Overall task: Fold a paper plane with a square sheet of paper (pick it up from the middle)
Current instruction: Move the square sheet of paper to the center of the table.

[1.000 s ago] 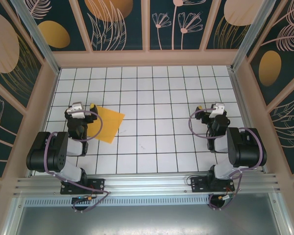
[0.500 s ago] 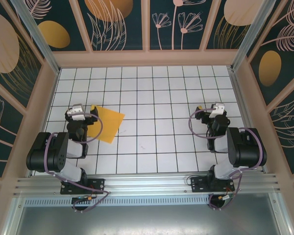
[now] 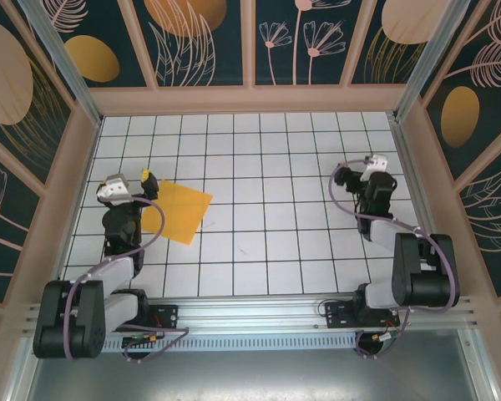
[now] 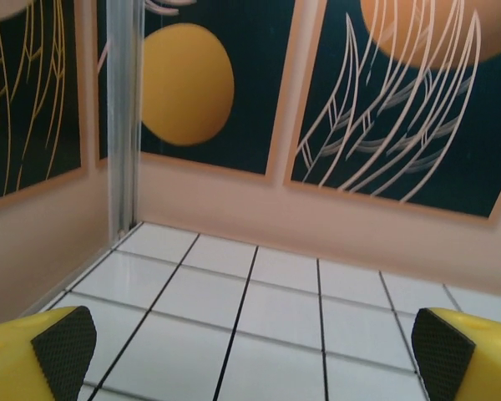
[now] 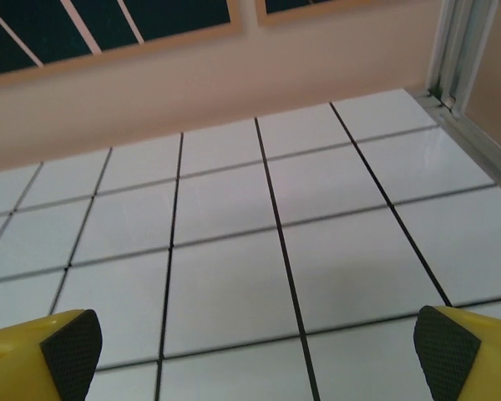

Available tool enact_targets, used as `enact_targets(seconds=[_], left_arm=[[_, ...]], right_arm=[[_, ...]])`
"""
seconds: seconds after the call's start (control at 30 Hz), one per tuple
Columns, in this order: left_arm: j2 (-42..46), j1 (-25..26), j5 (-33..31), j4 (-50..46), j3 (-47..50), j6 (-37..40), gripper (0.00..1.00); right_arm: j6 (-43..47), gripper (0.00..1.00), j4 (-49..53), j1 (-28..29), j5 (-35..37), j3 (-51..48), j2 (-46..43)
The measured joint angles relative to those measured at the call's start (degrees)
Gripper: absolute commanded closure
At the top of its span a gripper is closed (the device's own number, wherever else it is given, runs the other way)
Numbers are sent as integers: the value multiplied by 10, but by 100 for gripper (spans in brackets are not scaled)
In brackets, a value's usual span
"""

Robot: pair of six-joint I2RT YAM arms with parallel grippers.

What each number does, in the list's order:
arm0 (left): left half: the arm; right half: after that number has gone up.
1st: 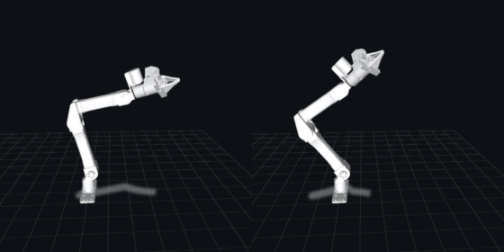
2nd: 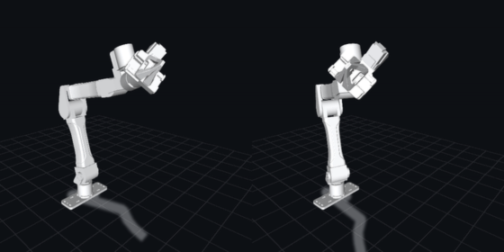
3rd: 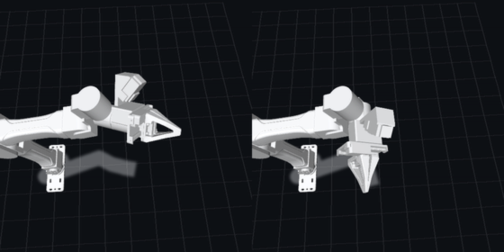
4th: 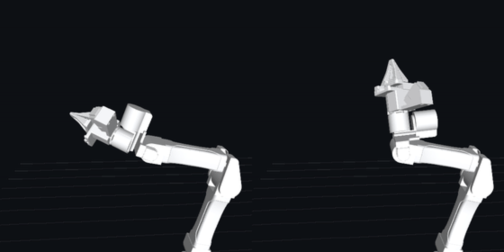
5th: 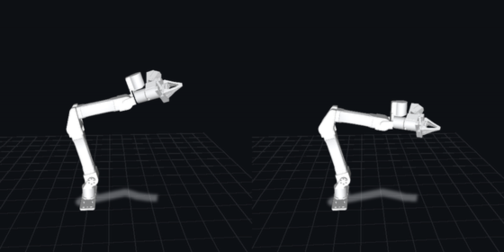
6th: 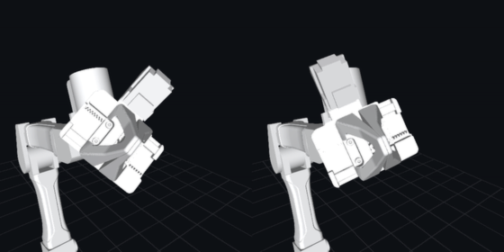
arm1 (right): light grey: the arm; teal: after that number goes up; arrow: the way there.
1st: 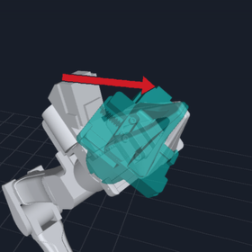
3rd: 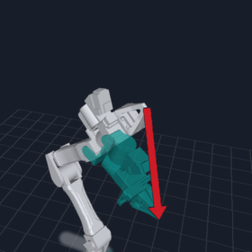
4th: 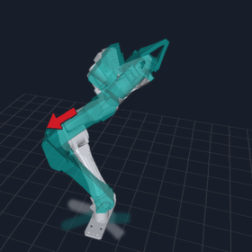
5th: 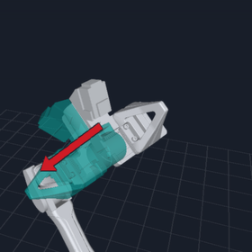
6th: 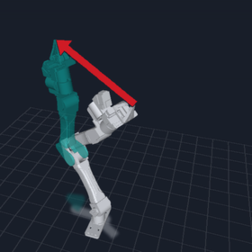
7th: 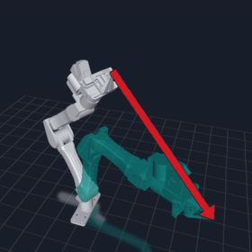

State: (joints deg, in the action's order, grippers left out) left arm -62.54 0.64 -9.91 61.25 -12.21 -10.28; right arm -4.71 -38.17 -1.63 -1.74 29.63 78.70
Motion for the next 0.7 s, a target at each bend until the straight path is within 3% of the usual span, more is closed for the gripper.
enact_targets(seconds=[0.13,0.2,0.3,0.5,0.7], left_arm=[[62,0,0,-139,-77,-68,1],[82,0,14,-199,-99,-107,1],[80,0,81,-250,-110,-154,1],[-30,0,221,-387,-164,-224,1],[-98,1,263,-497,-193,-240,1]], right_arm=[[-107,1,151,0,-16,96,-44],[-155,6,205,-3,-54,130,-47],[-205,7,241,8,-121,130,-48],[-231,7,319,149,-141,126,-49],[-244,7,361,250,-105,131,-49]])
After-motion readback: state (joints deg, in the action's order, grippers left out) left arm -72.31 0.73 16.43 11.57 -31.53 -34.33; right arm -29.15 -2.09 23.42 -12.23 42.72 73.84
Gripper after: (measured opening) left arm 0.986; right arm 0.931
